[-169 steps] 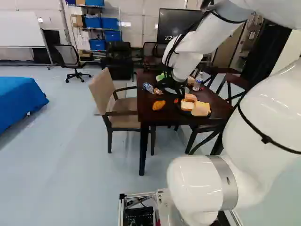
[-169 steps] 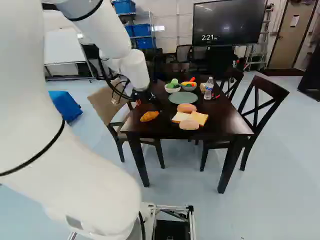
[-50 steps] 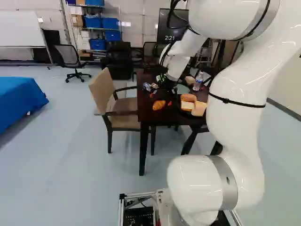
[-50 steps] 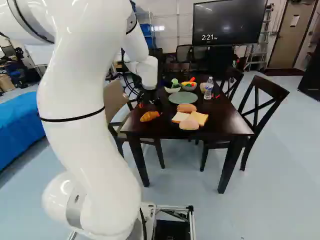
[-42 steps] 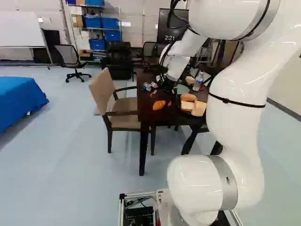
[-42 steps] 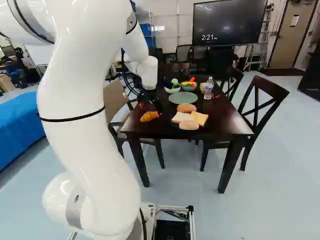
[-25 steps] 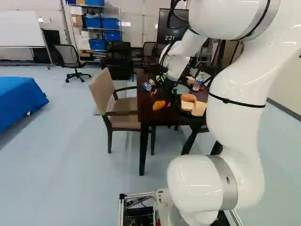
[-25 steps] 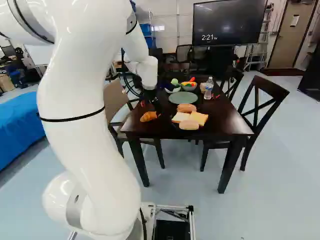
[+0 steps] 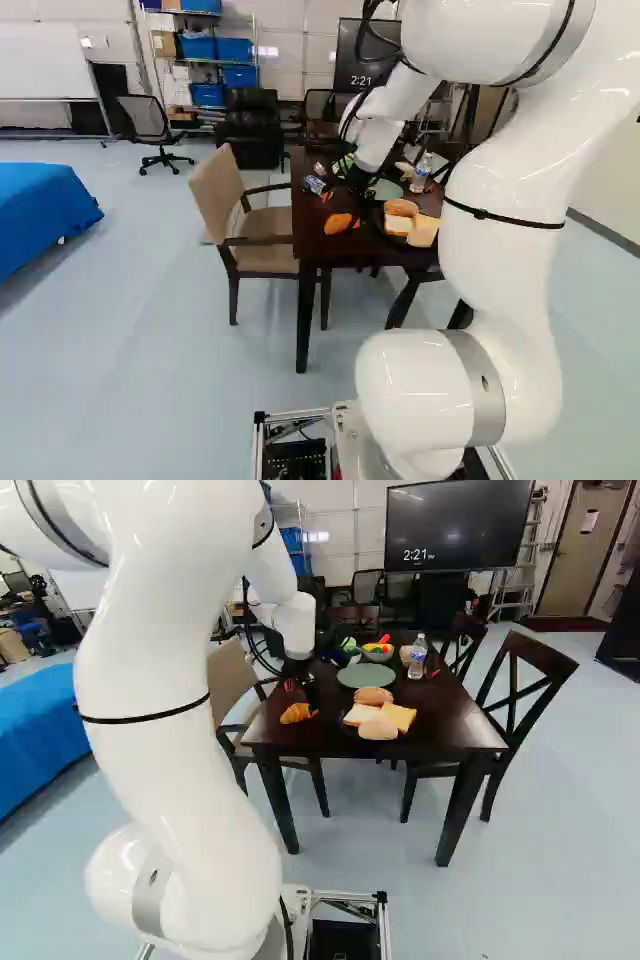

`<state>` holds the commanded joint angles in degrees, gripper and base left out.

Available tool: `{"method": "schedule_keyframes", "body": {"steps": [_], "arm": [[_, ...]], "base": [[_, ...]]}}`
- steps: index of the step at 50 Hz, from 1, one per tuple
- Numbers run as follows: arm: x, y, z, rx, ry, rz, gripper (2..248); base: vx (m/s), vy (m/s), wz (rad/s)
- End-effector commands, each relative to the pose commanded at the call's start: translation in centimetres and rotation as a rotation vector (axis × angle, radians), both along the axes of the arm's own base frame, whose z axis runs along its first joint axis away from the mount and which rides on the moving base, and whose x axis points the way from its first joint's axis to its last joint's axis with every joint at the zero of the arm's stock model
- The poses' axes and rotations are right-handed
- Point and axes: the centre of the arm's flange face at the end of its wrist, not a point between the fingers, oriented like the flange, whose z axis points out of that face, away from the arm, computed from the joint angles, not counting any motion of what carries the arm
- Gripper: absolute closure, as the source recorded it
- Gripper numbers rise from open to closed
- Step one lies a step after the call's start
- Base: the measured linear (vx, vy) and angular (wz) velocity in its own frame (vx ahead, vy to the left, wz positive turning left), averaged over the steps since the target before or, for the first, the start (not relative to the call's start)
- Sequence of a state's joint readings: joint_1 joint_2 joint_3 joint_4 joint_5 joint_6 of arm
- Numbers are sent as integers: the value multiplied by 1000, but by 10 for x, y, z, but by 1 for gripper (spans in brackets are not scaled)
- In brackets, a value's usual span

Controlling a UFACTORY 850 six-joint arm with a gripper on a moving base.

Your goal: Move the croissant to the empty plate

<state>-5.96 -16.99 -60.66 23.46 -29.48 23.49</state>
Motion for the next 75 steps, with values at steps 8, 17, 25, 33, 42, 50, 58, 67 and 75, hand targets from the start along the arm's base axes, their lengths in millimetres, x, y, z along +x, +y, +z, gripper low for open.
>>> {"method": "schedule_keyframes", "body": {"steps": [8, 17, 25, 33, 42, 50, 58, 67, 75], "arm": [[0, 0, 0, 0, 0, 0, 3], [0, 0, 0, 2, 3, 1, 3], [-1, 1, 0, 5, 12, 4, 3], [-2, 1, 0, 9, 21, 7, 3], [-3, 1, -1, 14, 32, 10, 3], [-4, 2, -1, 18, 42, 13, 3], [-5, 2, -1, 23, 53, 16, 3], [-4, 3, -1, 28, 64, 20, 3], [-2, 3, -1, 33, 75, 25, 3]], "base": [[0, 0, 0], [0, 0, 0], [0, 0, 0], [0, 0, 0], [0, 0, 0], [0, 0, 0], [0, 0, 0], [0, 0, 0], [0, 0, 0]]}}
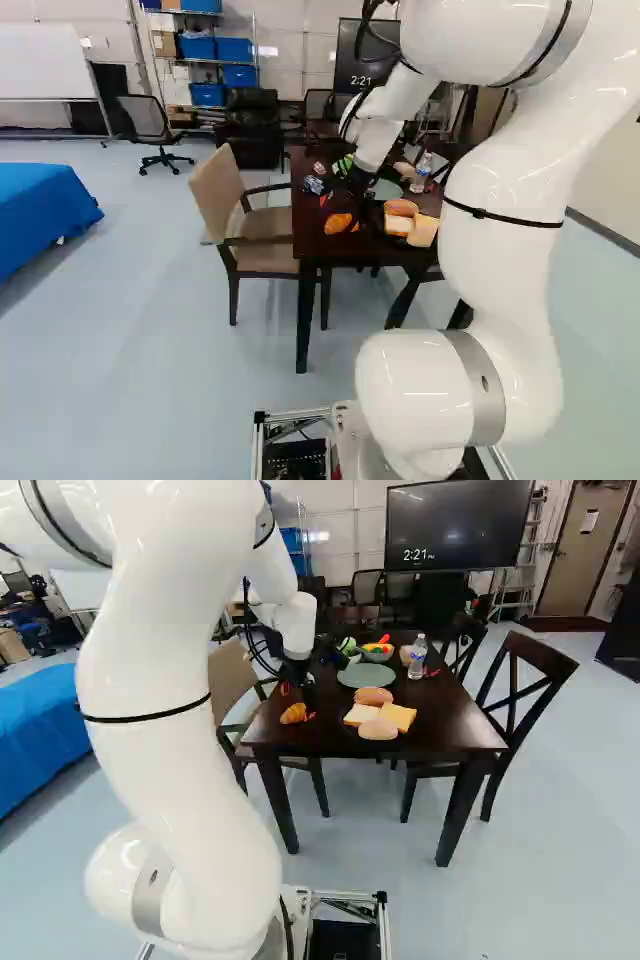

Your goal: Move the croissant to the empty plate

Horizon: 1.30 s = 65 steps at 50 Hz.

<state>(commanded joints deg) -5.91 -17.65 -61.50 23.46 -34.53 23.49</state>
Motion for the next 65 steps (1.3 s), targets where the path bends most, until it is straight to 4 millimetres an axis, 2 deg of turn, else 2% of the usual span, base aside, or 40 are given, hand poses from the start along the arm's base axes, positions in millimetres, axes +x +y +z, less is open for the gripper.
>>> {"method": "schedule_keyframes", "body": {"steps": [29, 61, 62, 65], "arm": [[12, 1, 0, 12, 21, 12, 3], [12, 1, 0, 12, 20, 12, 3], [12, 1, 0, 12, 20, 12, 12], [12, 1, 0, 12, 20, 12, 12]], "base": [[0, 0, 0], [0, 0, 0], [0, 0, 0], [0, 0, 0]]}}
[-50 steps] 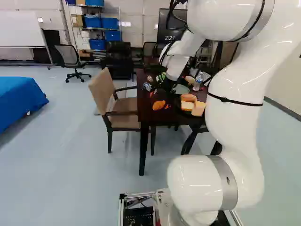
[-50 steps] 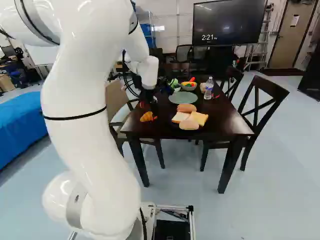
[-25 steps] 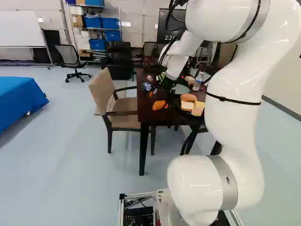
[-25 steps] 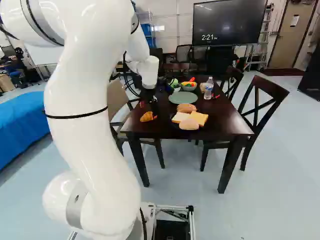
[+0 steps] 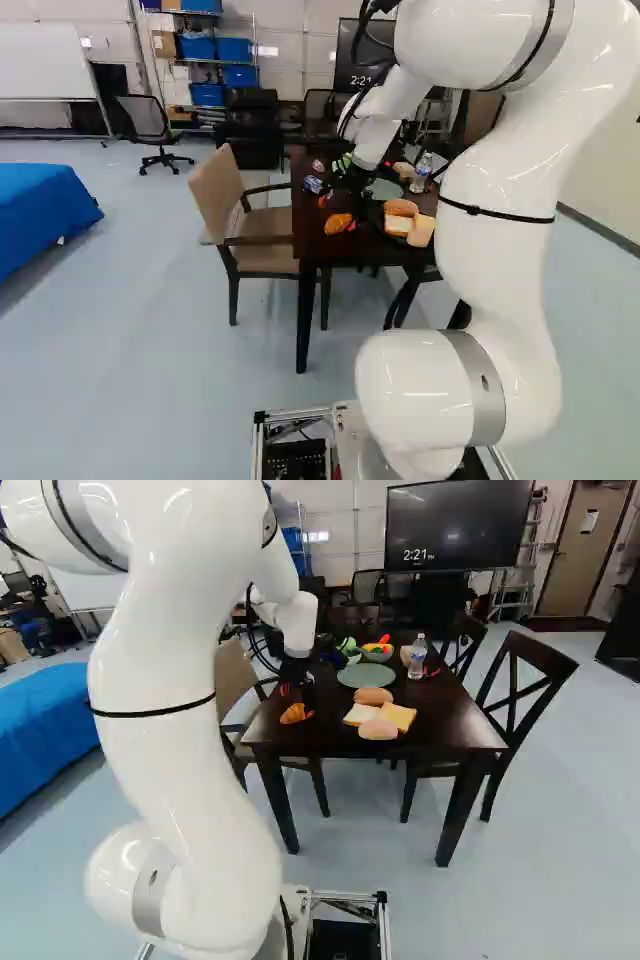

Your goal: Move the croissant to the empty plate

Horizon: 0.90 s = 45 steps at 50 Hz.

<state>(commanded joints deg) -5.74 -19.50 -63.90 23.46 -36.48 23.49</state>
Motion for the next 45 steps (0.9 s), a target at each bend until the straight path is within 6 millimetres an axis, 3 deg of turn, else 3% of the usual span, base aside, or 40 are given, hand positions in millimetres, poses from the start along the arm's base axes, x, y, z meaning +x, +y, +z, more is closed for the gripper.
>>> {"method": "schedule_keyframes", "body": {"steps": [2, 6, 7, 12, 13, 17, 18, 27, 28, 33, 34, 45], "arm": [[0, 0, 0, 0, 0, 0, 25], [0, 0, 0, 0, 0, 0, 25], [0, 0, 0, 0, 0, 0, 37], [0, 0, 0, 0, 0, 0, 37], [0, 0, 0, 0, 0, 0, 49], [0, 0, 0, 0, 0, 0, 49], [0, 0, 0, 0, 0, 0, 61], [0, 0, 0, 0, 0, 0, 73], [0, 0, 0, 0, 0, 0, 86], [0, 0, 0, 0, 0, 0, 86], [0, 0, 0, 0, 0, 0, 98], [0, 0, 0, 0, 0, 0, 98]], "base": [[0, 0, 0], [0, 0, 0], [0, 0, 0], [0, 0, 0], [0, 0, 0], [0, 0, 0], [0, 0, 0], [0, 0, 0], [0, 0, 0], [0, 0, 0], [0, 0, 0], [0, 0, 0]]}}
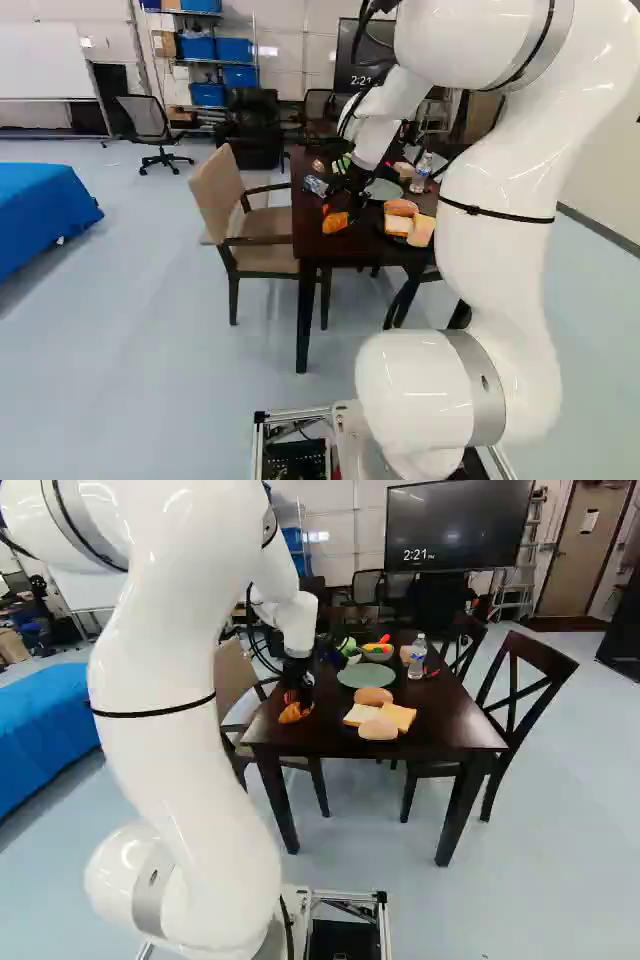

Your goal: Move the croissant to the empty plate

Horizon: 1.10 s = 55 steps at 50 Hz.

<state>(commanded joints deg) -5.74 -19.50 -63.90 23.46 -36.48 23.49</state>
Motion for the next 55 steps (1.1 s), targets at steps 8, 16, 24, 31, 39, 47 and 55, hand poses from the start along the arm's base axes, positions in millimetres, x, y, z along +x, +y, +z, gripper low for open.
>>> {"method": "schedule_keyframes", "body": {"steps": [8, 16, 24, 31, 39, 47, 55], "arm": [[0, 0, 0, 0, 0, 0, 98], [0, 0, 0, 0, 0, 0, 111], [0, 0, 0, 0, 0, 0, 124], [0, 0, 0, 0, 0, 0, 131], [0, 0, 0, 0, 0, 0, 131], [0, 0, 0, 0, 0, 0, 131], [0, 0, 1, 0, -1, 0, 131]], "base": [[0, 0, 0], [0, 0, 0], [0, 0, 0], [0, 0, 0], [0, 0, 0], [0, 0, 0], [0, 0, 0]]}}
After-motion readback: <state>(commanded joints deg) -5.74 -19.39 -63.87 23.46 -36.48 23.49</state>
